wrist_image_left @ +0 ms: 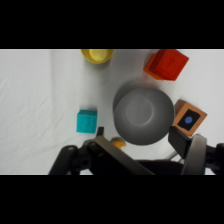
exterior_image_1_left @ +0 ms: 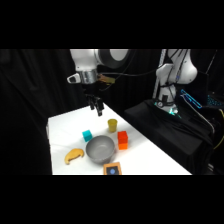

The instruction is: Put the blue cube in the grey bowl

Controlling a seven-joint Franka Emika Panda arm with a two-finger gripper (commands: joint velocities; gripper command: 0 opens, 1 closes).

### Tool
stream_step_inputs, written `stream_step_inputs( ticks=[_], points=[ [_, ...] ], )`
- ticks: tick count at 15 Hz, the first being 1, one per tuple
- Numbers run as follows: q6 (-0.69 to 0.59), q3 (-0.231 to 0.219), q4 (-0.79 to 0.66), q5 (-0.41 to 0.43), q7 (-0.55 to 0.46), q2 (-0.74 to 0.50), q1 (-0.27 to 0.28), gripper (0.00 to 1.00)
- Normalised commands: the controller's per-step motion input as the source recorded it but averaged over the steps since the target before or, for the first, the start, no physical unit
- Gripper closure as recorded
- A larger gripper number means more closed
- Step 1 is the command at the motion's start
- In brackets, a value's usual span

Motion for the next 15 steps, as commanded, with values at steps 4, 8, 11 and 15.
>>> stream_step_inputs(
  ticks=[4,8,11,15],
  points=[
    [0.07,-0.023,0.35,0.052,-0.3,0.28,-0.146,0.0],
    [0.15,0.022,0.33,0.091,-0.17,0.34,-0.096,0.0],
    [0.21,0.034,0.3,0.065,-0.06,0.33,-0.073,0.0],
    [0.19,0.03,0.12,0.037,-0.03,0.12,-0.082,0.0]
  ],
)
